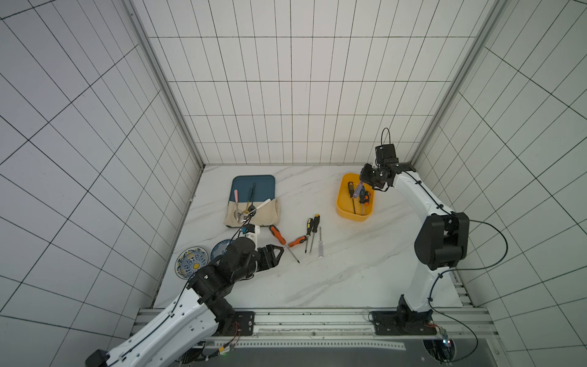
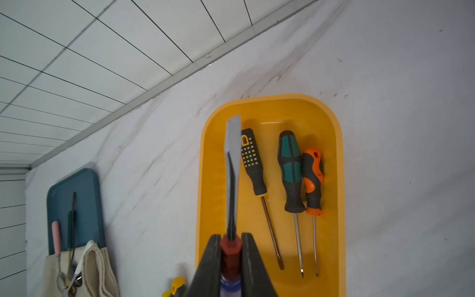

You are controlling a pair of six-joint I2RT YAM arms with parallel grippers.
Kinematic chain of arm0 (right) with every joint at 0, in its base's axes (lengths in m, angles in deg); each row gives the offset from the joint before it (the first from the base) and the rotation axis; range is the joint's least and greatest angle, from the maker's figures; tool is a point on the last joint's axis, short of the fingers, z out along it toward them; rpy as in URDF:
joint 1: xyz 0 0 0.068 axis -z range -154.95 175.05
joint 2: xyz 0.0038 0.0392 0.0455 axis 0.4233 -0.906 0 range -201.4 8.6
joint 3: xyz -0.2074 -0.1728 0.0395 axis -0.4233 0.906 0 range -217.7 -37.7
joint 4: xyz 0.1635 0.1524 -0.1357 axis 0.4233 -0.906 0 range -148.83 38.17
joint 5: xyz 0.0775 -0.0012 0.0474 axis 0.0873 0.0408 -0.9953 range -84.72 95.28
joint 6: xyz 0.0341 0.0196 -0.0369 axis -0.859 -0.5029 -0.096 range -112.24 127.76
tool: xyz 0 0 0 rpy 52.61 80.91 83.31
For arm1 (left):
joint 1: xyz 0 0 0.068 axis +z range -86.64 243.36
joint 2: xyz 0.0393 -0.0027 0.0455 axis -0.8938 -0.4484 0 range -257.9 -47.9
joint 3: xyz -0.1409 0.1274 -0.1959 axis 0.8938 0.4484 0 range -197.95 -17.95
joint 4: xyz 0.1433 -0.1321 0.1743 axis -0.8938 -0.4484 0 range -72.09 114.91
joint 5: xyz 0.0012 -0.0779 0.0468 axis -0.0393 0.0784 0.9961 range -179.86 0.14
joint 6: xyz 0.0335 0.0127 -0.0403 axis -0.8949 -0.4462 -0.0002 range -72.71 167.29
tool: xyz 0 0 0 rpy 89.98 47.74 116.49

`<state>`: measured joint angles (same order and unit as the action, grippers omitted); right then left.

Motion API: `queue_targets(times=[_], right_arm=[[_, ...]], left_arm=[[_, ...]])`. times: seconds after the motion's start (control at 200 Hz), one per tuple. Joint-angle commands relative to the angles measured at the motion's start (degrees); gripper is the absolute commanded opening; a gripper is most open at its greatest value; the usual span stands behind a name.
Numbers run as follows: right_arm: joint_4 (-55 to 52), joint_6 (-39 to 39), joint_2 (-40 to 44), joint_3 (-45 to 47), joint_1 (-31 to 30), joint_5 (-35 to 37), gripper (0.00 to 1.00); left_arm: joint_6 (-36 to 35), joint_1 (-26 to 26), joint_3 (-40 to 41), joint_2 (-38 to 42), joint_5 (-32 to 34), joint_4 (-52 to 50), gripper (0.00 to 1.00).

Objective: Put the screwdriver on the desktop into the storage box
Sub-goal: Place the screwdriver in the storage box.

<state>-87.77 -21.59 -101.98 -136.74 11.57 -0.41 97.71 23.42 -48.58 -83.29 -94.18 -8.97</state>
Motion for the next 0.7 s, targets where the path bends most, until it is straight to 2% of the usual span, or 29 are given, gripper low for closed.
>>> queue_targets(times=[0.0,0.29,0.699], right_arm=[[-7.41,3.16,-4.26,-5.56,0.29,5.34,0.05],[-14.62,6.82,-16.24,-15.99,0.55,6.42,0.07],[-18.98,8.55,-25.05,-24.28,0.64,7.84,0.14]], left_arm=[[-0.92,0.27,-0.75,-0.31,0.71,-1.06,0.72],[-0.80,0.29,-1.58,1.06,2.56,-4.69,0.72],[-0.57,0.30,-1.85,0.64,2.79,-6.09,0.72]])
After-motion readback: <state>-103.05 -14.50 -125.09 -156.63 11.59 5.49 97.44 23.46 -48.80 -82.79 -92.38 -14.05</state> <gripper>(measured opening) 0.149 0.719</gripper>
